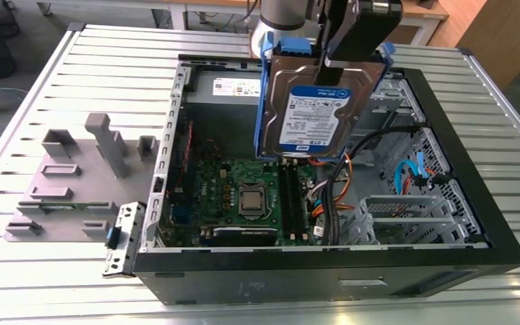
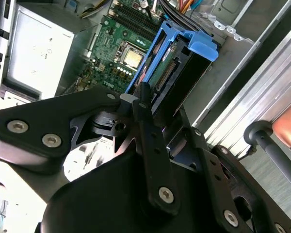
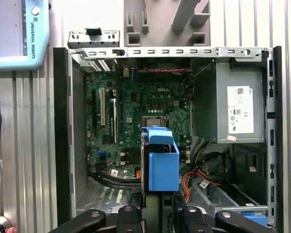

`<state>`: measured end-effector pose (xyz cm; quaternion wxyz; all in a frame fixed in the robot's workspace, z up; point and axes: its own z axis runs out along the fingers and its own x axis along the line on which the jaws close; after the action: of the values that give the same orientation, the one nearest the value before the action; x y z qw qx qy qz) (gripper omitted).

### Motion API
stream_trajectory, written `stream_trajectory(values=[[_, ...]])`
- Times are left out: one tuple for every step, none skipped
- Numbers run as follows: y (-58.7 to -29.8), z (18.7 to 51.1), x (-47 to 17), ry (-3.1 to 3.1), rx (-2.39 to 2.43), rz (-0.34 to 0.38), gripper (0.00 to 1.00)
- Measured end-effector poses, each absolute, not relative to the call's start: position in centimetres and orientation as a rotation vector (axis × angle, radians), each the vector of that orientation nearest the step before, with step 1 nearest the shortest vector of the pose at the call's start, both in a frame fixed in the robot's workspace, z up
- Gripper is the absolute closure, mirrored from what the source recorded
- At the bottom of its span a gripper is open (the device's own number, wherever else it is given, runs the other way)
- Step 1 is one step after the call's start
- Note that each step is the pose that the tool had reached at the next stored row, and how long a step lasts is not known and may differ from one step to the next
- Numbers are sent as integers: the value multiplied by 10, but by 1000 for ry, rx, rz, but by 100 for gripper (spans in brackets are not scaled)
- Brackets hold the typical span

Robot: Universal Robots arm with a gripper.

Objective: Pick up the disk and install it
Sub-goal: 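Pick up the disk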

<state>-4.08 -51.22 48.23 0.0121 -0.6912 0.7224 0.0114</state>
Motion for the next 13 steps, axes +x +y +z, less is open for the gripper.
stream_trajectory(values=[[-514,482,-41,2252,-2155,35,65],[-516,482,-41,2252,-2155,35,65],[-517,482,-41,2252,-2155,35,65],[-519,482,-41,2252,-2155,35,65],[-521,482,-41,2252,-2155,35,65],[-523,482,-41,2252,-2155,35,65],[-526,482,-41,2252,-2155,35,65],[-527,482,-41,2252,-2155,35,65],[-529,482,-41,2252,-2155,35,65],[-532,482,-41,2252,-2155,35,65],[-534,482,-41,2252,-2155,35,65],[-536,482,-41,2252,-2155,35,65],[-538,482,-41,2252,-2155,35,65]])
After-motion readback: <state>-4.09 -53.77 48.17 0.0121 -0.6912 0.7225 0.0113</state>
